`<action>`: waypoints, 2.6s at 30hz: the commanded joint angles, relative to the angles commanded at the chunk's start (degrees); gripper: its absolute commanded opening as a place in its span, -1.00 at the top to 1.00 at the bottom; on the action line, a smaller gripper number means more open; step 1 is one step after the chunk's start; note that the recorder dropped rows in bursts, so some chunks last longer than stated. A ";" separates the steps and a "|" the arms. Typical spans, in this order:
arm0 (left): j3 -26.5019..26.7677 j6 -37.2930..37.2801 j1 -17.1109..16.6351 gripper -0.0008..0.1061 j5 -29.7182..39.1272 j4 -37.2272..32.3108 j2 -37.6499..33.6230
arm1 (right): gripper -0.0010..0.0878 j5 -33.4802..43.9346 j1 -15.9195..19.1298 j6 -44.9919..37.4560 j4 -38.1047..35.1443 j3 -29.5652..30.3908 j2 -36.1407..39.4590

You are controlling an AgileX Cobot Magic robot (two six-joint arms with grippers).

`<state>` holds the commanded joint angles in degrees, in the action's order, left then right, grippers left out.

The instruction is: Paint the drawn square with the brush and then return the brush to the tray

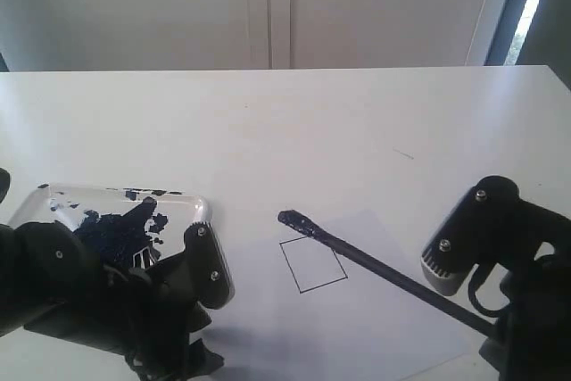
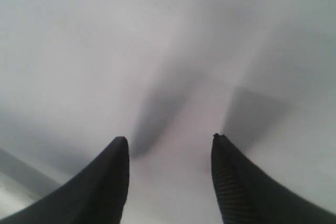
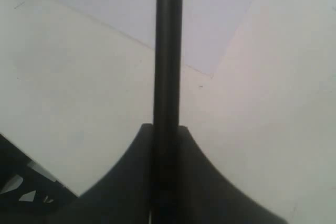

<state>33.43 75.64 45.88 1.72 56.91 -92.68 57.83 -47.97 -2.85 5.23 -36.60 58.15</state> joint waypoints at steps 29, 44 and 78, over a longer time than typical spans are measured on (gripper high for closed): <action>0.00 -0.13 0.00 -0.02 -1.17 0.00 0.00 | 0.98 -7.43 0.00 1.87 0.00 0.00 13.18; 0.00 -0.26 0.00 -0.02 -1.17 0.00 0.00 | 0.98 -7.86 0.00 2.85 1.04 0.00 13.39; 0.00 -0.26 0.00 -0.02 -1.40 0.00 0.00 | 0.98 -6.63 0.00 2.85 0.82 0.00 13.39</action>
<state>33.43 75.38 45.88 0.32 56.91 -92.68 51.20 -47.97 0.00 6.05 -36.60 71.54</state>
